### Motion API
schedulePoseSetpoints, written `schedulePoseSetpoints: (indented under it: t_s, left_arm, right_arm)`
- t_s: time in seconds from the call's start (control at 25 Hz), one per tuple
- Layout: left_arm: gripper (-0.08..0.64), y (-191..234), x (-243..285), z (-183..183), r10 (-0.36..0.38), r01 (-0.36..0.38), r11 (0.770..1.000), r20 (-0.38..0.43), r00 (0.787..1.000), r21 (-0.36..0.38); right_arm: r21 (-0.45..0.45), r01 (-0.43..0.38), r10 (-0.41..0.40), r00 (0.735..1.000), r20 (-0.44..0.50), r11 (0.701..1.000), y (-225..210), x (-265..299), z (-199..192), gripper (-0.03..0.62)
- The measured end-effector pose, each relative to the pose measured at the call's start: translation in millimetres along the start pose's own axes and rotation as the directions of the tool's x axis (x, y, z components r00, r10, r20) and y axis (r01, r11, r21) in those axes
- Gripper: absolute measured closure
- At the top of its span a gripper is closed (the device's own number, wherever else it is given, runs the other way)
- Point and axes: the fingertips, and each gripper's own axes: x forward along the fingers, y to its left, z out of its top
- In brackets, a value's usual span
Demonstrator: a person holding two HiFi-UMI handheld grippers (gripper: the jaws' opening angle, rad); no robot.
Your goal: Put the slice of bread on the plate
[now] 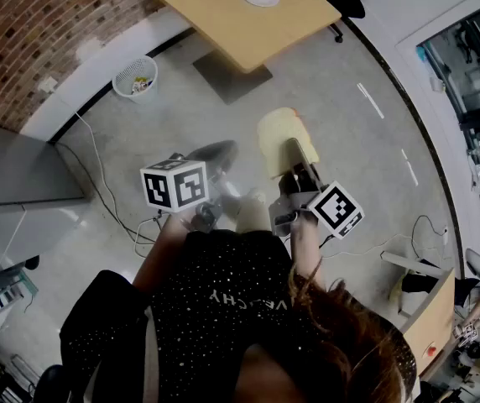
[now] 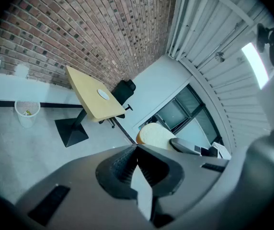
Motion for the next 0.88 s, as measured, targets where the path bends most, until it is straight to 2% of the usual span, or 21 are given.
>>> schedulePoseSetpoints:
  t_s: [0.12, 0.4, 0.56, 0.88]
  left_arm:
    - [0.549, -4, 9, -2, -0.009, 0.009, 1.000, -0.015, 1.000, 0.010]
    - [0.551, -7, 49, 23, -0.007, 0.007, 1.000, -0.011, 1.000, 0.018]
    - [0.551, -14, 88, 41, 0.001, -0.001, 1.000, -0.004, 1.000, 0.022]
    - [0.551, -30, 178, 96, -0.001, -0.002, 0.999, 0.062, 0.998, 0.040]
  right_arm:
    - [0.002, -0.040, 0.040, 0.999, 0.012, 0.999, 1, 4, 9, 0.500]
    - [0.027, 0.000, -0.001, 1.000, 0.016, 1.000, -25, 26, 39, 0.500]
    - [0.031, 0.020, -0.020, 1.000, 0.013, 0.999, -47, 43, 78, 0.499]
    - [0.007, -0.041, 0.040, 0.999, 0.026, 0.999, -75, 95, 172, 0.499]
